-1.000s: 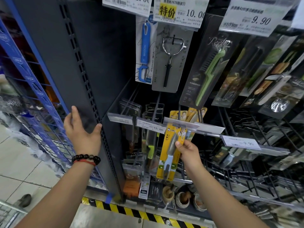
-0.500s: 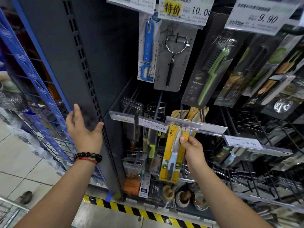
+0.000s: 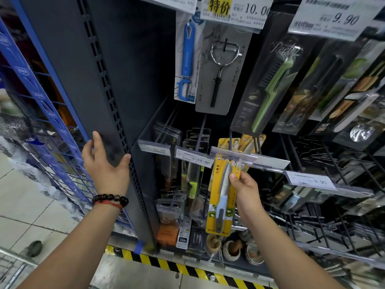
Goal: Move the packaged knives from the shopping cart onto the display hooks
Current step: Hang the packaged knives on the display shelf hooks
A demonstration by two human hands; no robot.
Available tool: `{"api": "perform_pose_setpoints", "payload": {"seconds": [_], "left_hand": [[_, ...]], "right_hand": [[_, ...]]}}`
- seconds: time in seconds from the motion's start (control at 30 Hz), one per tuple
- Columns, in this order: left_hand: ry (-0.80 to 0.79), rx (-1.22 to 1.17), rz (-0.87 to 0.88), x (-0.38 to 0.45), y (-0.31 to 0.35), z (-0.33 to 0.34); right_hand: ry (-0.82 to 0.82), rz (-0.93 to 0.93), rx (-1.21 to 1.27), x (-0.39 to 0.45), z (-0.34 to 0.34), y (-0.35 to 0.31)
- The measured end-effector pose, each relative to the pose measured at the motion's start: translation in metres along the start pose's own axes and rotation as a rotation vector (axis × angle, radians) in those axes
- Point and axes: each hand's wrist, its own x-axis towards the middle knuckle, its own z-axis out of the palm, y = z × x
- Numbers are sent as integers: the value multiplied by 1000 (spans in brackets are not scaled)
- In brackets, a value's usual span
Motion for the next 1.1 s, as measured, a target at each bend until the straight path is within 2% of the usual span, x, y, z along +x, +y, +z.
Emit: {"api": "perform_pose_setpoints", "payload": {"seconds": [0.43,0.73,0.97,1.1], "left_hand": [[-9,12,28,0,-7,1],[2,17,50,3,-15,3],[2,18,62,2,-12,4],[8,23,91,5,-21,4]], "right_hand": [[16,-10,46,-5,4,-6],[-40,26,89,-15,5,-4],[53,39,77,-6,7,-12],[30,20,114,-3,5,-4]]}}
